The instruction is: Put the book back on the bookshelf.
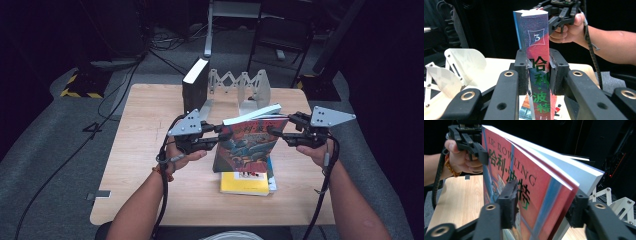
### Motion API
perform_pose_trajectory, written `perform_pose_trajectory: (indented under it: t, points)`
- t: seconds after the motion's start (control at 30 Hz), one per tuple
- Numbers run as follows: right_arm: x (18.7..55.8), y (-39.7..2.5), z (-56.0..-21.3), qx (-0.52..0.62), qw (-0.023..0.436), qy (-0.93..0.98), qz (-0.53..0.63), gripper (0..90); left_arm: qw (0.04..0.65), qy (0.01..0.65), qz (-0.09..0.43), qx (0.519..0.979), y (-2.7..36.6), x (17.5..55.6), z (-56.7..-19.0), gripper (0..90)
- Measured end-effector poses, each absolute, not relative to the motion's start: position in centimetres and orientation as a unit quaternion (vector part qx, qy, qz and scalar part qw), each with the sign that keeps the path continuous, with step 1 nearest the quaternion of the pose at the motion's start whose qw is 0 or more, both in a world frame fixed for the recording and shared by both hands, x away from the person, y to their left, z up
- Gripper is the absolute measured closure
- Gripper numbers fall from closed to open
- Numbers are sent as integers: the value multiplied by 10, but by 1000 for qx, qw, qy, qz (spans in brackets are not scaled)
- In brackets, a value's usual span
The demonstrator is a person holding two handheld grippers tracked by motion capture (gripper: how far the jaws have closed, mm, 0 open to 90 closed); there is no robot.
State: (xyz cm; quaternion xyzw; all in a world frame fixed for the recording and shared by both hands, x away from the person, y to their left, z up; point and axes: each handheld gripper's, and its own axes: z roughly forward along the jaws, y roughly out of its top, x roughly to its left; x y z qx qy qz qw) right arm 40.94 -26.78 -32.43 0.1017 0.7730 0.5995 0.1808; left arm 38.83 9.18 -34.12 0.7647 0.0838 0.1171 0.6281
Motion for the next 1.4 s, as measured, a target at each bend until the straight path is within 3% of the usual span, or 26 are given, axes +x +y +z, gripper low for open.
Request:
perform_pose_trajectory:
  t: [0.27, 0.57, 0.87, 0.93, 1.0, 1.17, 1.27, 1.37, 1.4]
  points:
    - [413, -272, -329, 107, 178, 780, 590, 426, 638, 76, 106, 759, 100, 389, -344, 722]
    - [417, -260, -339, 96, 132, 798, 581, 327, 643, 76, 106, 755, 108, 387, -346, 718]
    - [416, -249, -372, 100, 95, 812, 567, 256, 646, 78, 108, 751, 106, 384, -347, 714]
    - [416, -248, -373, 96, 87, 810, 572, 331, 649, 81, 111, 748, 107, 385, -348, 713]
    - [415, -251, -372, 78, 83, 807, 580, 561, 650, 88, 117, 746, 109, 385, -349, 710]
    - [403, -247, -367, 36, 98, 806, 582, 812, 647, 103, 133, 744, 106, 384, -348, 641]
    - [394, -241, -363, 15, 110, 810, 575, 865, 651, 96, 128, 742, 103, 385, -347, 613]
    - [391, -241, -364, 5, 113, 809, 577, 873, 645, 85, 112, 752, 98, 386, -345, 502]
    - [391, -241, -364, 5, 113, 809, 577, 873, 636, 81, 110, 760, 94, 386, -345, 502]
